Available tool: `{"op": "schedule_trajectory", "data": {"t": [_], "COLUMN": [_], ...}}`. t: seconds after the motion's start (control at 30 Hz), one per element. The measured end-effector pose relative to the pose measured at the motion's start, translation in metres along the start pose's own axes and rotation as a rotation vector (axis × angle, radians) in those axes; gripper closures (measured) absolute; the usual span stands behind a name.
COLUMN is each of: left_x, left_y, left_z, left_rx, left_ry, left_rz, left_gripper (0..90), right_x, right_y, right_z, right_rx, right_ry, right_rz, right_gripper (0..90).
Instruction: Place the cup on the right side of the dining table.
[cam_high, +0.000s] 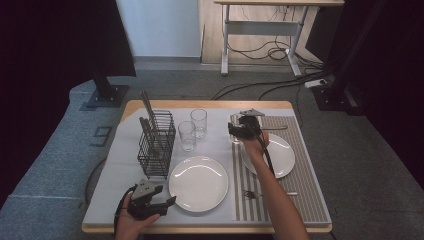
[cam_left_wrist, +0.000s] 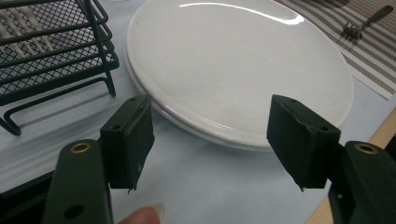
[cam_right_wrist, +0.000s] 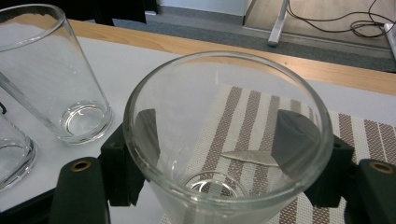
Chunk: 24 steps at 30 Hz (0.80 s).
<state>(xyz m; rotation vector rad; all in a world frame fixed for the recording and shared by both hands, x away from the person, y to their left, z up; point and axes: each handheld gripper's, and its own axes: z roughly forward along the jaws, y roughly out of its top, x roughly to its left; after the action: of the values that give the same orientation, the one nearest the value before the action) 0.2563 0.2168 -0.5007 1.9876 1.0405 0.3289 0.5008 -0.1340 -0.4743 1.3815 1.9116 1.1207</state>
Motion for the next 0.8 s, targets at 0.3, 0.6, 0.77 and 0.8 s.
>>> {"op": "schedule_trajectory", "data": {"t": [0.3,0.6,0.77,0.8], "left_x": [-0.0002,0.0003,0.0012,0.0012], "left_y": [-0.0001,-0.0003,-0.0010,-0.0009], "left_z": [0.0003,0.0004,0.0008,0.0007], "left_rx": [0.000,0.002,0.003,0.002], "left_ry": [-0.001,0.000,0.001,0.001], "left_rz": [0.000,-0.001,-0.006,-0.005], "left_gripper": [31.9,31.8,31.8,31.8], "right_x": [-0.0017,-0.0017,-0.0015,-0.0014], "right_y": [-0.0030,-0.0053,-0.0050,-0.0049], "right_z": [0.0031,0.0060,0.0067,0.0069], "right_rx": [0.010,0.005,0.001,0.000], "right_ry": [-0.011,-0.015,-0.019,-0.021], "right_rz": [-0.009,-0.006,-0.002,-0.001], "right_gripper": [28.6,28.6,28.6,28.6]}}
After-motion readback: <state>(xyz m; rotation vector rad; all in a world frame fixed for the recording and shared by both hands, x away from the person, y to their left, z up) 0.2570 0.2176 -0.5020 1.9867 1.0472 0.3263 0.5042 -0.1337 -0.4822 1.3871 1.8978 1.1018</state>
